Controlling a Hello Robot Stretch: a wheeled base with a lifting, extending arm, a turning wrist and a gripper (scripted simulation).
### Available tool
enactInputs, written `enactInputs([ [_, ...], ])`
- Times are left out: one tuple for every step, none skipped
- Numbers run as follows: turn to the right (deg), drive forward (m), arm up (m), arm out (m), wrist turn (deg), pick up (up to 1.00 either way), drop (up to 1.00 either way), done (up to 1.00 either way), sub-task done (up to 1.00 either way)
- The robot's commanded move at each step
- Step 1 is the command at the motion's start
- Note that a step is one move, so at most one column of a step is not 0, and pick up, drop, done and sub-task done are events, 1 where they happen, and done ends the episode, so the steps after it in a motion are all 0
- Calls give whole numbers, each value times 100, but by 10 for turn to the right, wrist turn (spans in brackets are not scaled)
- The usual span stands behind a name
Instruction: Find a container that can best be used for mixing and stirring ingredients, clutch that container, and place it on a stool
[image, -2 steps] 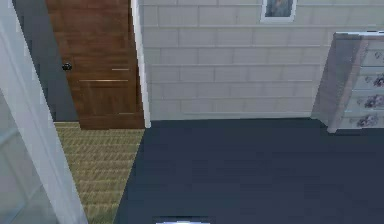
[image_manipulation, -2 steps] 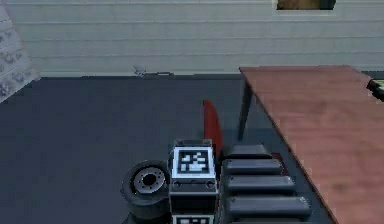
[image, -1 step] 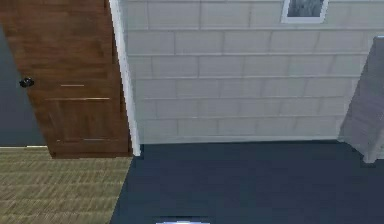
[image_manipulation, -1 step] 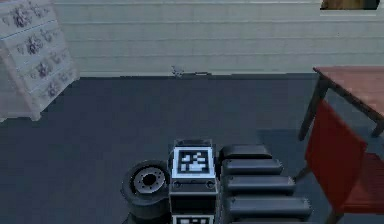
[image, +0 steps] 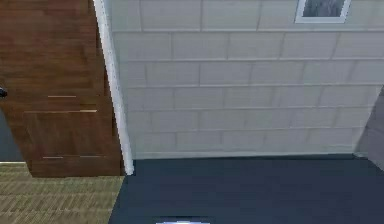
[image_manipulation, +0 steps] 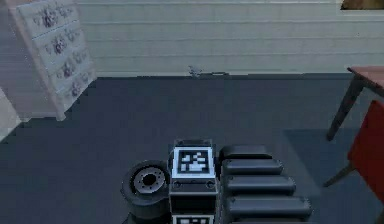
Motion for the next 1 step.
enactInputs([
  [-450,0,0,0,0,0,0,0,0],
])
